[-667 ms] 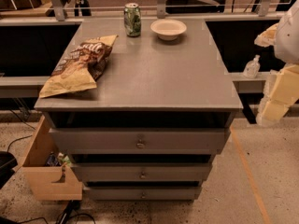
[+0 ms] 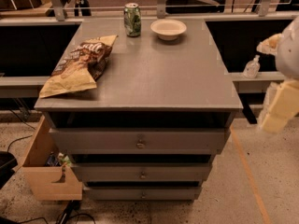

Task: Open top drawer

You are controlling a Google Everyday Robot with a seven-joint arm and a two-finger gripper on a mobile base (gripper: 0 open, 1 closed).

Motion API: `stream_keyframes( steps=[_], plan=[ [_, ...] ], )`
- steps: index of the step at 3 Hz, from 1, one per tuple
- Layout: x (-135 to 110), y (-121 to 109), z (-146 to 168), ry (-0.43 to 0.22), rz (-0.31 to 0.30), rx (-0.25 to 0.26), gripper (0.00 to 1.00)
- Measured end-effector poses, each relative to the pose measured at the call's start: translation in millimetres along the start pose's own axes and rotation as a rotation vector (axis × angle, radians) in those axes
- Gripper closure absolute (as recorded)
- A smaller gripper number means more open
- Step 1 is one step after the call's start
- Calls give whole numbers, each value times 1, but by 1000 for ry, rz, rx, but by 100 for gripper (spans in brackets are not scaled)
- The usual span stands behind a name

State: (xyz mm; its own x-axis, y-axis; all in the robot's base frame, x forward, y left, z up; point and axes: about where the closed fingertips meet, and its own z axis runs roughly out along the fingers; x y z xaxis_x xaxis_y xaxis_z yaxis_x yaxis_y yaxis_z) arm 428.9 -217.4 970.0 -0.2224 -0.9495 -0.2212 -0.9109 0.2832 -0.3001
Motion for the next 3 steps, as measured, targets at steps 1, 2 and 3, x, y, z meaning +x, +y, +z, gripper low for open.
stream_keyframes(
  steps=[1,2,3],
  plan=[
    [29,27,27,-6,19,57,0],
    [58,54,81,9,-21,102,0],
    [66,66,124,2,-72,139,0]
  ],
)
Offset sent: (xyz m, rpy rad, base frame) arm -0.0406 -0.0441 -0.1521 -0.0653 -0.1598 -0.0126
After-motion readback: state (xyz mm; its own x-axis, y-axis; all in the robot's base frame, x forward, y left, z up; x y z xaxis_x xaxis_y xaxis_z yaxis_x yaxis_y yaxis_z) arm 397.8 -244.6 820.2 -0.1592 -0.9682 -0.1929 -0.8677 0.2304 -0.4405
